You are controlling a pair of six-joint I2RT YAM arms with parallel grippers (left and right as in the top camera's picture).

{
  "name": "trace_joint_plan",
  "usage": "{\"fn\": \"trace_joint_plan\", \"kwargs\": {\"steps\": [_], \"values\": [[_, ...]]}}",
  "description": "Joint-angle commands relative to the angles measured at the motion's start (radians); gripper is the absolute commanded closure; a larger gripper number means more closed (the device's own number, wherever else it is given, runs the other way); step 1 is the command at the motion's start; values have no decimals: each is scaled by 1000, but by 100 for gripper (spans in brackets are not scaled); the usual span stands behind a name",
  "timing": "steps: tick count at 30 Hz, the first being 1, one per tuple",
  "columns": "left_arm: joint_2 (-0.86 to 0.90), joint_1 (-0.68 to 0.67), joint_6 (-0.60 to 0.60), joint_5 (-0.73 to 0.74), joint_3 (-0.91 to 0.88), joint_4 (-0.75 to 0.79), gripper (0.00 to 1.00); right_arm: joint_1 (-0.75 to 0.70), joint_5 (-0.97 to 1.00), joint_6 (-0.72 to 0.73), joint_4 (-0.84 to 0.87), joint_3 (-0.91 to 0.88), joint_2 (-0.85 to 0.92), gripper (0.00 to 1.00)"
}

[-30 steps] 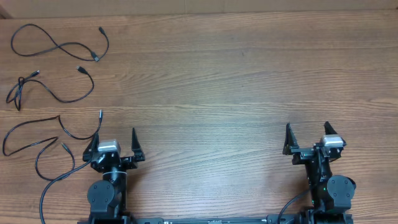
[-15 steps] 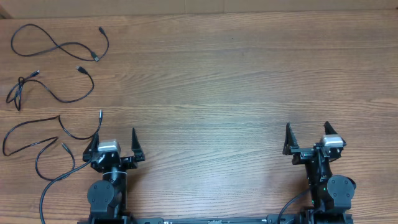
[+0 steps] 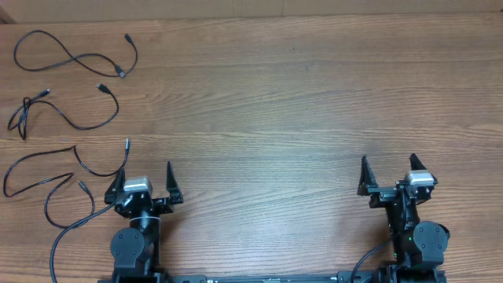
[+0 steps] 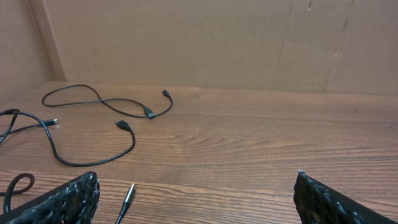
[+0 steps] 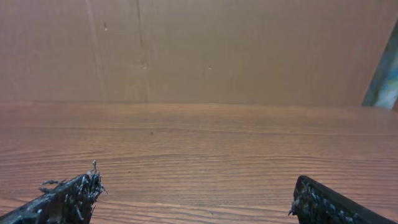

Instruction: Untangle cables

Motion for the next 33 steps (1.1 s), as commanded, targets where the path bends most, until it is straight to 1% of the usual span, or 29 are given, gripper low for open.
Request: {"fn": "trace_joint_plan", "kwargs": {"steps": [1,6,33], "values": [[-11,-6,-21,5,-5,0,0,-1,18,-4,5,-11,-12,0],[-11,-6,-21,5,-5,0,0,8,12,68,3,-11,-12,0],[-11,-6,-21,5,-5,0,0,21,23,68,4,-11,-12,0]]}}
